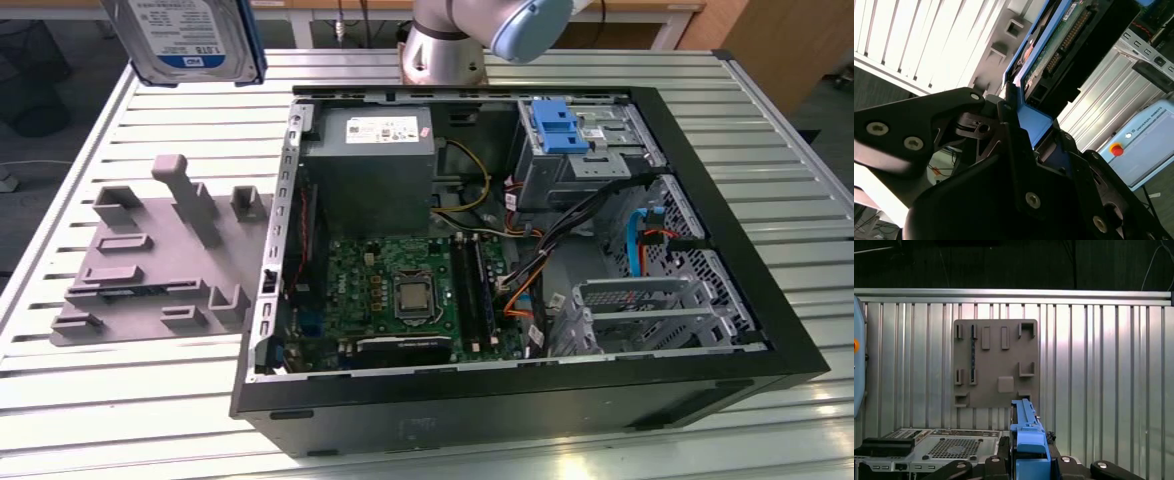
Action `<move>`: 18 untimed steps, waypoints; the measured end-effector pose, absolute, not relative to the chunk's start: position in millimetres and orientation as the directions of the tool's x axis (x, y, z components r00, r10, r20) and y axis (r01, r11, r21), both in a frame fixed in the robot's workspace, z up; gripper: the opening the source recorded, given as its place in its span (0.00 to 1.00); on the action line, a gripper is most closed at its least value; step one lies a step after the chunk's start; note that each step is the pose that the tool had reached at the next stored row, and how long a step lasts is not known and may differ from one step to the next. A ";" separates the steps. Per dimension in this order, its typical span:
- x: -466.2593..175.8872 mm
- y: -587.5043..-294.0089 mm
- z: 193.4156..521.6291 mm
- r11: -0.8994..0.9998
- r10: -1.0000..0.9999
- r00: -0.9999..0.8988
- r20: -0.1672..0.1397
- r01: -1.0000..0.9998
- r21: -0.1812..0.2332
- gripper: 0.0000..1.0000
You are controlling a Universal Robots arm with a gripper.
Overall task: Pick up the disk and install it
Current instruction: 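Pick up the disk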
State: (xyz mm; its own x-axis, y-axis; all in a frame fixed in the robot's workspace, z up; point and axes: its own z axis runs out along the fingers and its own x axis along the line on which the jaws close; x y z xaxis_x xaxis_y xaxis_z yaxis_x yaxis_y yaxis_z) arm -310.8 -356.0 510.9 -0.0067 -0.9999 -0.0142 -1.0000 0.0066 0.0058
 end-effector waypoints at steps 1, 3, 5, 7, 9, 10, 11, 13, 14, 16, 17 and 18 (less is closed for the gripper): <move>-309.6 -356.0 510.9 0.007 -1.000 -0.007 -0.014 -1.000 0.006 0.36; -307.4 -355.9 510.9 0.007 -1.000 -0.007 -0.014 -1.000 0.006 0.36; -305.8 -356.0 510.9 0.007 -1.000 -0.007 -0.014 -1.000 0.006 0.36; -304.6 -356.0 510.9 0.007 -1.000 -0.007 -0.014 -1.000 0.006 0.36; -303.5 -356.0 510.9 0.007 -1.000 -0.007 -0.014 -1.000 0.006 0.36; -302.9 -356.0 510.9 0.007 -1.000 -0.007 -0.014 -1.000 0.006 0.36; -302.3 -356.0 510.9 0.007 -1.000 -0.007 -0.014 -1.000 0.006 0.36; -301.0 -356.0 511.0 0.007 -1.000 -0.007 -0.014 -1.000 0.006 0.36; -300.3 -356.0 510.9 0.007 -1.000 -0.007 -0.014 -1.000 0.006 0.36; -298.9 -356.0 510.9 0.007 -1.000 -0.007 -0.014 -1.000 0.006 0.36; -298.2 -355.9 510.9 0.007 -1.000 -0.007 -0.014 -1.000 0.006 0.36; -297.5 -355.9 511.0 0.007 -1.000 -0.007 -0.014 -1.000 0.006 0.36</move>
State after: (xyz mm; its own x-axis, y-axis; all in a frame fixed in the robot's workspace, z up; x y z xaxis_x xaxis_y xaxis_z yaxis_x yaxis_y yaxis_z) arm -297.5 -355.9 511.0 -0.0067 -0.9999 -0.0142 -1.0000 0.0067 0.0058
